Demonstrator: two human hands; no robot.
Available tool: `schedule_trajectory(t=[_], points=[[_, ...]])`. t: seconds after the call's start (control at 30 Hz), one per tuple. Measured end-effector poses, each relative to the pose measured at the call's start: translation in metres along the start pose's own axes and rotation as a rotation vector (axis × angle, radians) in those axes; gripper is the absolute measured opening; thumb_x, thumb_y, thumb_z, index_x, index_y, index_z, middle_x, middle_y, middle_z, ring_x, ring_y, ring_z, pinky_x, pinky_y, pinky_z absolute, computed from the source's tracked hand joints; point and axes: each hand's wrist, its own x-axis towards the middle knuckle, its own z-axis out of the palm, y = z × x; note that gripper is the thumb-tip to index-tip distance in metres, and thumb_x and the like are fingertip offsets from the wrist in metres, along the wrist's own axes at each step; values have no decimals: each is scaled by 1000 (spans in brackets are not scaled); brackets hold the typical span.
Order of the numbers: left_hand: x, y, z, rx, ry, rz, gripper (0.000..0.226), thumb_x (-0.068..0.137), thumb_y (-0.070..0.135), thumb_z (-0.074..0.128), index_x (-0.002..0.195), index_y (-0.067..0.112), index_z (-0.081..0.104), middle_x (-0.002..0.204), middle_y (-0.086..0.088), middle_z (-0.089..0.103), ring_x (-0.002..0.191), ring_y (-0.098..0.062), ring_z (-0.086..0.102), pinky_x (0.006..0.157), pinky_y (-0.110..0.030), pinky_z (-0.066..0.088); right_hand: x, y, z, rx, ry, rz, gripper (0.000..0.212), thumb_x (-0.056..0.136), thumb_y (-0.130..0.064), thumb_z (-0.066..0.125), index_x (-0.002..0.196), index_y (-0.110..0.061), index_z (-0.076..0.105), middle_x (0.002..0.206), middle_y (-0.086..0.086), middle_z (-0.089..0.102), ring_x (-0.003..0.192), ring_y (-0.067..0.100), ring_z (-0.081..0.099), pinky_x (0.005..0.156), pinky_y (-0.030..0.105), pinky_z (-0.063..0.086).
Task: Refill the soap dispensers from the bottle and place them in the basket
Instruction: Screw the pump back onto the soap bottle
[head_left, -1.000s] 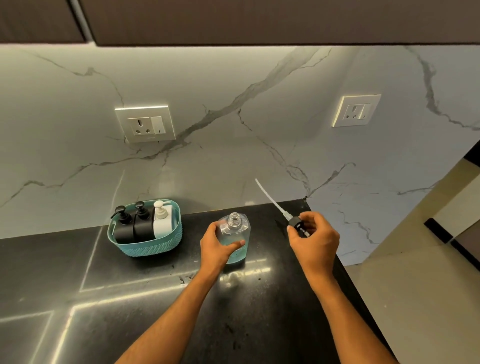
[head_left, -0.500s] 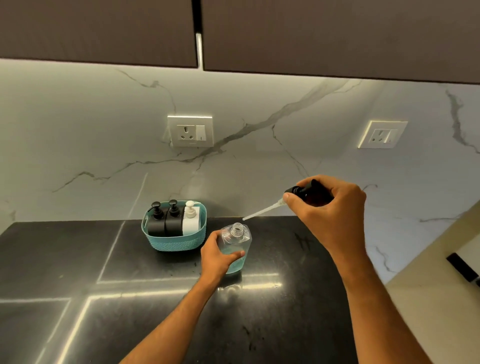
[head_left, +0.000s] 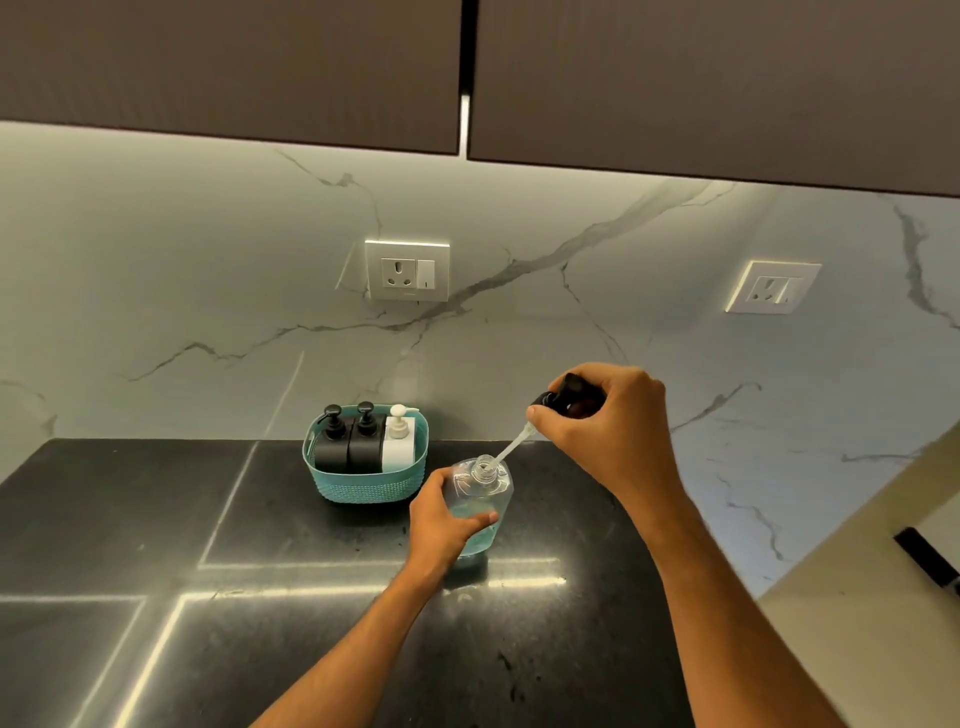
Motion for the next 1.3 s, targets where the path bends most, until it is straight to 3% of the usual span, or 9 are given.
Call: schedule_trajectory(t=[0.27, 0.47, 0.67, 0.8, 0.9, 1.0, 1.13, 1.3], points=[[-12, 9, -5, 11, -22, 61, 67, 58, 15, 101, 110, 31, 61, 107, 12, 70, 101, -5, 67, 85, -20, 54, -13, 17, 52, -54, -191, 7, 31, 69, -29, 89, 92, -16, 74, 83, -5, 72, 73, 12, 68, 70, 30, 62], [-19, 11, -10, 24, -41, 101, 65, 57, 18, 101, 108, 31, 63, 102, 13, 71, 93, 6, 65, 78, -11, 52, -29, 29, 75, -68, -275, 20, 35, 69, -26, 88, 98, -16, 71, 86, -4, 70, 72, 7, 64, 69, 9, 54], [-20, 9, -9, 16, -47, 110, 64, 55, 17, 102, 107, 29, 65, 99, 12, 73, 91, 4, 67, 78, -13, 53, -37, 40, 86, -70, -236, 28, 33, 72, -38, 88, 92, -18, 71, 83, -5, 73, 70, 9, 66, 70, 17, 59], [-21, 2, -7, 40, -62, 103, 64, 55, 21, 102, 107, 32, 65, 98, 13, 74, 91, 1, 68, 78, -16, 54, -42, 48, 91, -77, -224, 60, 39, 72, -50, 87, 89, -20, 71, 82, -6, 73, 70, 9, 67, 68, 16, 59], [-19, 0, -7, 48, -74, 89, 64, 57, 22, 101, 109, 31, 65, 102, 13, 73, 94, -2, 69, 80, -16, 55, -47, 53, 93, 18, -287, 87, 48, 69, -44, 92, 103, -18, 71, 96, -6, 73, 82, 9, 69, 75, 13, 58], [-17, -1, -6, 67, -88, 78, 67, 59, 24, 101, 114, 30, 62, 107, 13, 71, 99, -6, 69, 85, -21, 57, -52, 58, 97, 83, -324, 111, 46, 70, -28, 94, 110, -18, 72, 102, -4, 74, 90, 11, 71, 84, 24, 61], [-15, -2, -3, 77, -99, 71, 66, 61, 26, 100, 114, 33, 61, 108, 14, 70, 101, -6, 68, 87, -22, 57, -56, 63, 105, 57, -266, 153, 38, 70, -34, 93, 98, -21, 72, 93, -6, 74, 81, 9, 71, 77, 22, 62], [-15, -3, -1, 77, -106, 51, 63, 62, 25, 99, 108, 40, 59, 107, 17, 69, 100, -1, 67, 79, -14, 52, -57, 65, 107, 30, -249, 178, 46, 65, -48, 93, 95, -23, 68, 89, -9, 70, 76, 9, 68, 71, 16, 59]])
